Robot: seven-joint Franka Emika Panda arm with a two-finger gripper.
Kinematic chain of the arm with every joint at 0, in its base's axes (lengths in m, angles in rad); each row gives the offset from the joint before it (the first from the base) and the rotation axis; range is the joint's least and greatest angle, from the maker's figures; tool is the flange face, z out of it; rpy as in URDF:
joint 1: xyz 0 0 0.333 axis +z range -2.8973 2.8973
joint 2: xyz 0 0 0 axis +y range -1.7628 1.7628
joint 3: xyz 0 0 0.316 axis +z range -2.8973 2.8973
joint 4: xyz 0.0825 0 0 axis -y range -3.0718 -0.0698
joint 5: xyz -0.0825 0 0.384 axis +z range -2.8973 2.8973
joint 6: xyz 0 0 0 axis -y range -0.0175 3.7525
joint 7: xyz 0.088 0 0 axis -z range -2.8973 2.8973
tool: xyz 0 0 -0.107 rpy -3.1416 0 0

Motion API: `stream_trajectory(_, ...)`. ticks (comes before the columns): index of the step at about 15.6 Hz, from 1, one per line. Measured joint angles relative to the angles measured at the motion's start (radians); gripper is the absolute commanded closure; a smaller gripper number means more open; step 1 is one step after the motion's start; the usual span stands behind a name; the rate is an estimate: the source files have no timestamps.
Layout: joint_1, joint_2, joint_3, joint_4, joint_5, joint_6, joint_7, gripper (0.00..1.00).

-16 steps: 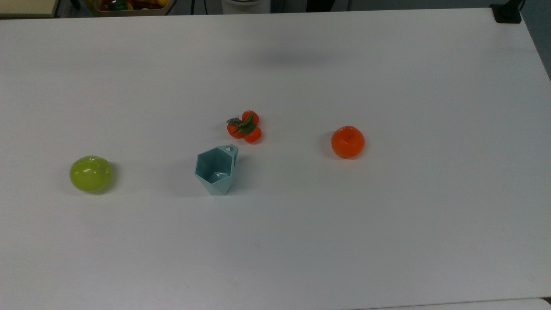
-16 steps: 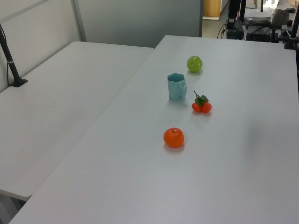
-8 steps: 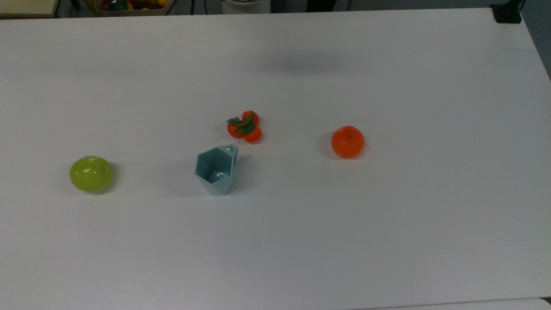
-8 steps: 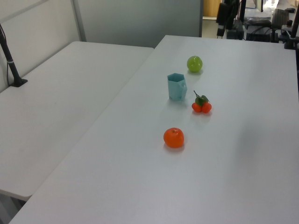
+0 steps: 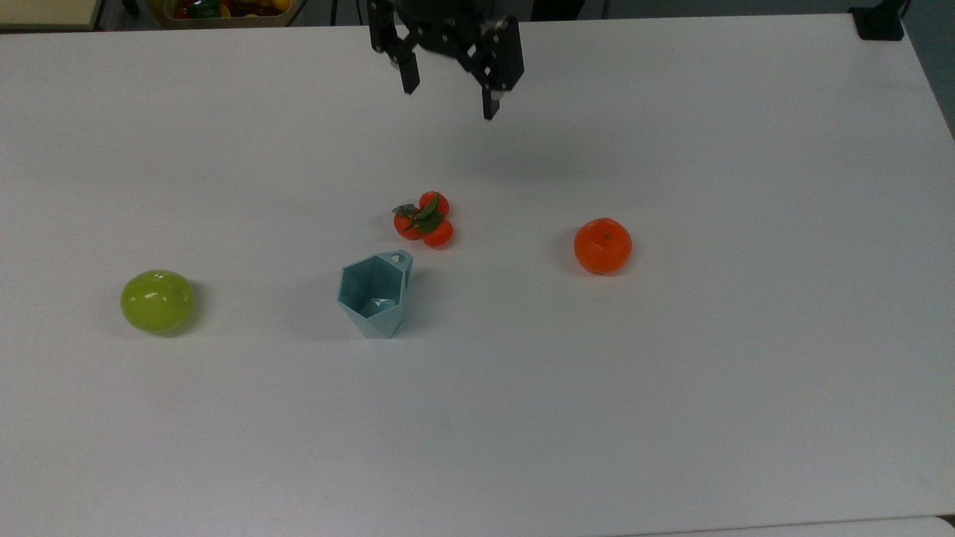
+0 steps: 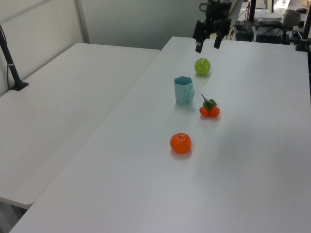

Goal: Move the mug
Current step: 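Lower the open gripper down onto the rim of the light-blue mug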

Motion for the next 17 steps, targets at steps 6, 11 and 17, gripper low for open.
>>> stream_trajectory(6, -0.001, 0.13, -0.001, 0.002, -0.124, 0.117, 0.011, 0.0)
stream_trajectory(11, -0.009, 0.222, -0.007, 0.004, -0.146, 0.189, 0.014, 0.0)
stream_trajectory(17, -0.022, 0.28, -0.01, 0.004, -0.157, 0.221, 0.015, 0.0)
